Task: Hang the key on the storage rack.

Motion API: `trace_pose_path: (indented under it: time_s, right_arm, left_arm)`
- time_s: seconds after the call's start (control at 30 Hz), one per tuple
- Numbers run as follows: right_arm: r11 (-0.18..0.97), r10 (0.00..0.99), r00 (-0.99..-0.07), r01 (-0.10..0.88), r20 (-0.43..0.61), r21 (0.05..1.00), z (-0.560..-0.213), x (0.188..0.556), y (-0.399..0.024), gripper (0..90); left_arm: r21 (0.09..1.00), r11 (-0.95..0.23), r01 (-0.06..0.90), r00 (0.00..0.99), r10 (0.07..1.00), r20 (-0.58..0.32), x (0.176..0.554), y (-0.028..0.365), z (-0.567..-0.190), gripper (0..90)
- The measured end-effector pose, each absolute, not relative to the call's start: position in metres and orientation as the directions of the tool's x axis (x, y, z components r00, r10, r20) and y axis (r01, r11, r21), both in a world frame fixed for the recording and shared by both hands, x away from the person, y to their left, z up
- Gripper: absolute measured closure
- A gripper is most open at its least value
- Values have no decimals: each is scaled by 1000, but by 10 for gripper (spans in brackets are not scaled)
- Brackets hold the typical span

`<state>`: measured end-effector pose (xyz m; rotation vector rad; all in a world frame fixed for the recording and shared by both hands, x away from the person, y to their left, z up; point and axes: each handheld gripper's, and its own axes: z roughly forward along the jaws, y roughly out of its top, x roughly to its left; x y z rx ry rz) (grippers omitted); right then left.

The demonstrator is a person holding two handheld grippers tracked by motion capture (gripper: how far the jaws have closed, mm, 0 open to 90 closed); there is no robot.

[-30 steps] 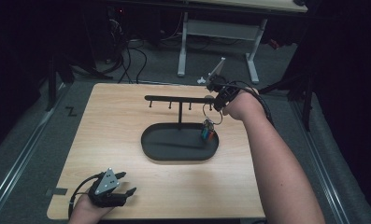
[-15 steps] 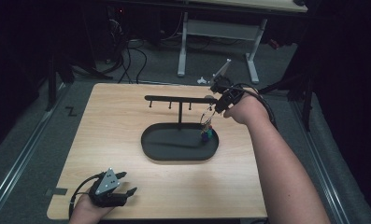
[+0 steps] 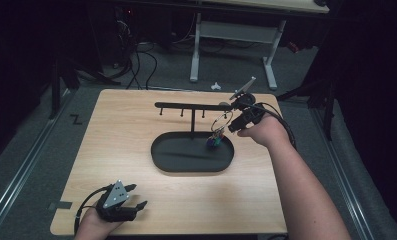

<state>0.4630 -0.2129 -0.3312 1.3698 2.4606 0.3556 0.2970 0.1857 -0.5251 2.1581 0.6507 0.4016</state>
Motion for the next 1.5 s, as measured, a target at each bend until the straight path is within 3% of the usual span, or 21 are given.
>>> trace_pose_path:
  time_s: [0.73, 0.93, 1.1, 1.5]
  right_arm:
    - [434, 885, -464, 802, -27, 410, -381, 445, -229, 272]
    - [435, 887, -460, 797, -45, 418, -400, 436, -229, 256]
    - [456, 877, -473, 766, -84, 453, -411, 426, -226, 224]
    - [333, 909, -416, 741, 10, 584, -435, 402, -240, 199]
  left_arm:
    - [794, -522, 312, 816, 576, 58, 297, 186, -525, 312]
    - [797, -520, 308, 817, 574, 58, 296, 185, -526, 312]
    - [809, -499, 311, 808, 587, 52, 297, 188, -524, 304]
    - [813, -492, 311, 791, 609, 66, 298, 189, -525, 268]
